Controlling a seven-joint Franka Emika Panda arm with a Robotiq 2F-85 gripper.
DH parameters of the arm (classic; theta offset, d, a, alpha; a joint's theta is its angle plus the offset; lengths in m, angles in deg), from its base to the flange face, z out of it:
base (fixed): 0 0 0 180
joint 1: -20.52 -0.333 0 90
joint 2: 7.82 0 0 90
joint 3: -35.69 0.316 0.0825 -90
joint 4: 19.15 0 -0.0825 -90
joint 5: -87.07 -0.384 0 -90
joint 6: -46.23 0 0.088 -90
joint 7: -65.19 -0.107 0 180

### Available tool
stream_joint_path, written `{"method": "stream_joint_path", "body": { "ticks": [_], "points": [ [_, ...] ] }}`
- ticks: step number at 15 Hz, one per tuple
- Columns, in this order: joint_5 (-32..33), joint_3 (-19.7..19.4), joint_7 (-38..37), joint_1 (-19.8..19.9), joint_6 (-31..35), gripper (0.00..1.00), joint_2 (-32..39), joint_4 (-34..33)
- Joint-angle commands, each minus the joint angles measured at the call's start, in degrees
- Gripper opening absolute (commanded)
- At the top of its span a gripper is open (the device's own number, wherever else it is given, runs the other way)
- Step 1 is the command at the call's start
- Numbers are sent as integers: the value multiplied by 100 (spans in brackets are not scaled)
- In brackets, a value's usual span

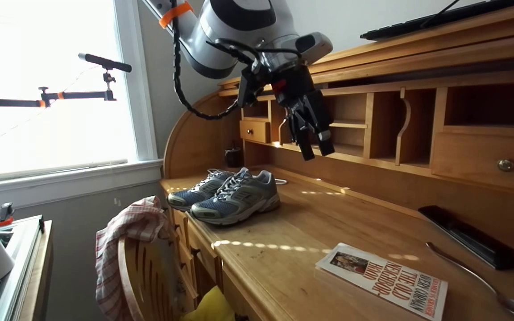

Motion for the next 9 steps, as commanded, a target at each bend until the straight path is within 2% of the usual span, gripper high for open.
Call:
{"method": "stream_joint_path", "body": {
  "ticks": [1, 6, 9],
  "points": [
    [-189, 30, 490, 247, -141, 100, 503, -343],
    [-586, 83, 1298, 559, 116, 100, 1134, -712],
    [-1081, 229, 1752, 760, 308, 100, 1449, -915]
  ]
}}
